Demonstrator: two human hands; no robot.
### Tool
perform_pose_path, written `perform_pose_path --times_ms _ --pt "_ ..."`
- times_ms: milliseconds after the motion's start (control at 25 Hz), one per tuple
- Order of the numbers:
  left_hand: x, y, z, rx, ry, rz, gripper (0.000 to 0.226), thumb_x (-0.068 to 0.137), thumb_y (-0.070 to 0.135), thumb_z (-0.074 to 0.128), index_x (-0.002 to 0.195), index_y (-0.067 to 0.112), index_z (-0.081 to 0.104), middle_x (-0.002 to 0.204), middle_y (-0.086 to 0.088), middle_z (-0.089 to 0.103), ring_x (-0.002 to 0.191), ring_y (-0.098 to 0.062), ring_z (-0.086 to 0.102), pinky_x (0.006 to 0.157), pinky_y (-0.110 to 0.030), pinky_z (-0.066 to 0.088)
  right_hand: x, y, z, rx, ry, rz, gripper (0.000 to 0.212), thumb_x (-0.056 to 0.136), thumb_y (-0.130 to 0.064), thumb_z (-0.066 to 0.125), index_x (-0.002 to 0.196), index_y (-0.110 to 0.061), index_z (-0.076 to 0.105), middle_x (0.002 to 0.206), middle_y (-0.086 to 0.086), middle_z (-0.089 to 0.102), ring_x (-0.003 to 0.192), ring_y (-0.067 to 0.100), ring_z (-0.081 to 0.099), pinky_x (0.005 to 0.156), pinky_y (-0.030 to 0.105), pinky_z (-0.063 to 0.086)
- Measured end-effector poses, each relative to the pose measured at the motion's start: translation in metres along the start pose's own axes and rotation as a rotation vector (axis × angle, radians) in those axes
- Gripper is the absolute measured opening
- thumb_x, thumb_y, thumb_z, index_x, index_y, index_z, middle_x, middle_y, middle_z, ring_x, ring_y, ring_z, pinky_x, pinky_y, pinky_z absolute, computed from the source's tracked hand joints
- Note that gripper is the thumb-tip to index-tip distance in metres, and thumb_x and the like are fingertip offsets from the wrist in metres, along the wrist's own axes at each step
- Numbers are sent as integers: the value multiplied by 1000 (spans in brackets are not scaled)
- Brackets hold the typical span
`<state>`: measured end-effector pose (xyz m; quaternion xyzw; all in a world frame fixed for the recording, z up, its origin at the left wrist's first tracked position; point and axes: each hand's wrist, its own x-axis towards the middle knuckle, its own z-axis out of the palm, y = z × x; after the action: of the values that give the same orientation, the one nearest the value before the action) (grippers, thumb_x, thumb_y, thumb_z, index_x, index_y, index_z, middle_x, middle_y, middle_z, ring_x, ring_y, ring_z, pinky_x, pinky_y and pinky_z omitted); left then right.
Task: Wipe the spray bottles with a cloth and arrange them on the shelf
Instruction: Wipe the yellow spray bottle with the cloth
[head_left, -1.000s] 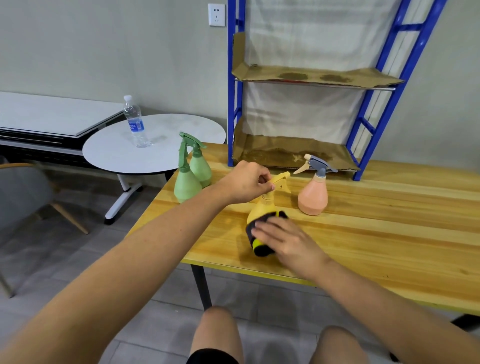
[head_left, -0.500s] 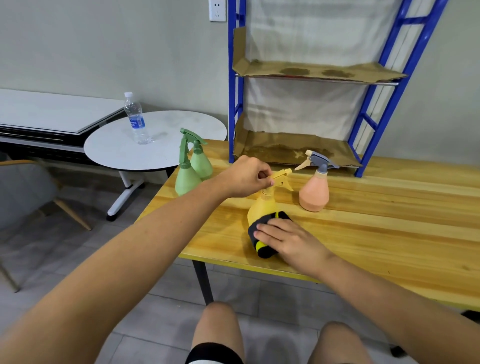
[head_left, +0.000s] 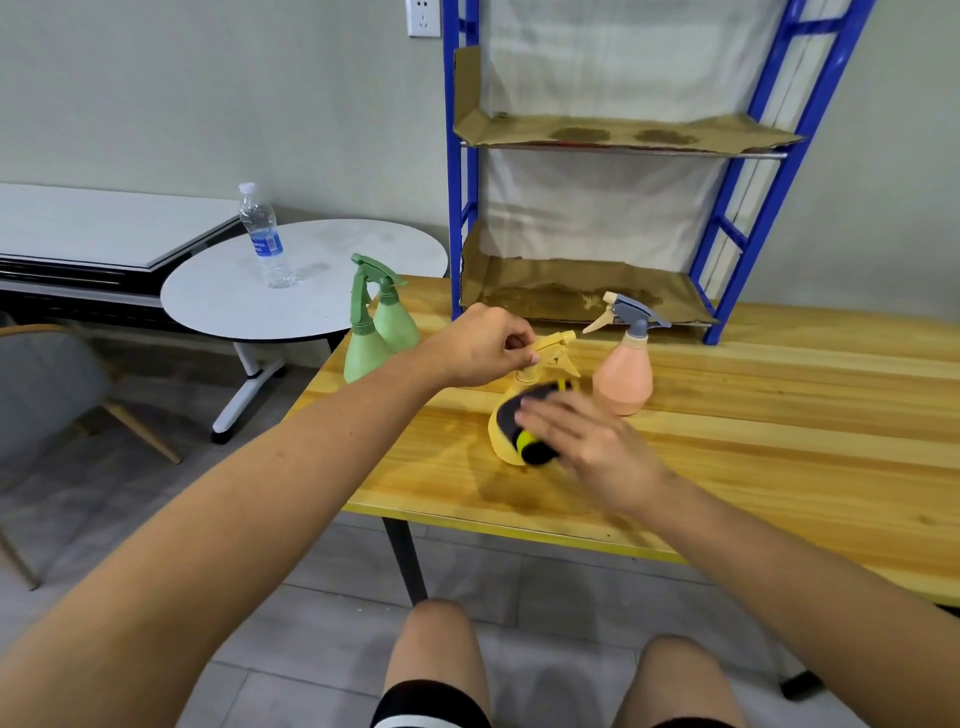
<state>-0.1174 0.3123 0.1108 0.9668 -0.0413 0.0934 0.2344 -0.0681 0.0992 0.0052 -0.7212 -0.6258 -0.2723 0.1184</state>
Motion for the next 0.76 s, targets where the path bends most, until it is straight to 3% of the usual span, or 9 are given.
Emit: perform_pose_path --times_ms 120,240,320,520,600,680,760 --pt "0 1 -2 8 -8 -12 16 94 30 68 102 17 75 87 9 72 86 -5 66 86 -28 55 12 6 -6 -12 117 49 52 82 0 65 134 -6 61 135 10 62 121 33 57 97 49 52" --pt "-1 0 -4 -5 -27 -11 17 95 29 68 105 17 74 90 9 71 88 -4 65 85 -27 55 -23 -13 19 -19 -26 -136 45 92 -5 46 134 -10 61 136 7 62 123 29 55 96 46 53" --pt "-1 1 -4 2 -34 -10 19 95 28 67 107 16 74 94 6 72 90 -5 66 84 -27 55 -29 -10 19 -14 -104 -206 45 93 -5 46 136 -11 58 138 6 60 125 27 53 95 45 53" --pt "1 -2 -5 13 -41 -10 20 96 28 66 109 15 74 95 5 73 89 -7 65 84 -27 53 -8 16 8 29 100 39 61 79 4 65 138 -7 57 140 9 58 122 31 57 98 49 51" --pt "1 -2 -5 5 -44 -19 21 96 28 66 111 16 73 94 8 70 88 -4 63 82 -25 51 -28 5 27 57 -6 -51 62 83 4 67 141 -10 54 143 7 56 126 29 55 98 49 50" --pt "1 -2 -4 6 -52 -22 22 96 28 65 114 17 72 96 9 70 90 -5 63 81 -23 49 -39 0 28 69 -115 -191 50 94 -1 54 142 -13 52 146 4 54 129 26 53 98 46 50" --pt "3 -2 -5 11 -57 -23 22 96 28 65 113 17 73 99 6 72 91 -7 64 80 -23 47 -25 11 18 75 -84 -142 51 92 -1 50 142 -12 54 145 4 54 128 27 54 101 46 50"
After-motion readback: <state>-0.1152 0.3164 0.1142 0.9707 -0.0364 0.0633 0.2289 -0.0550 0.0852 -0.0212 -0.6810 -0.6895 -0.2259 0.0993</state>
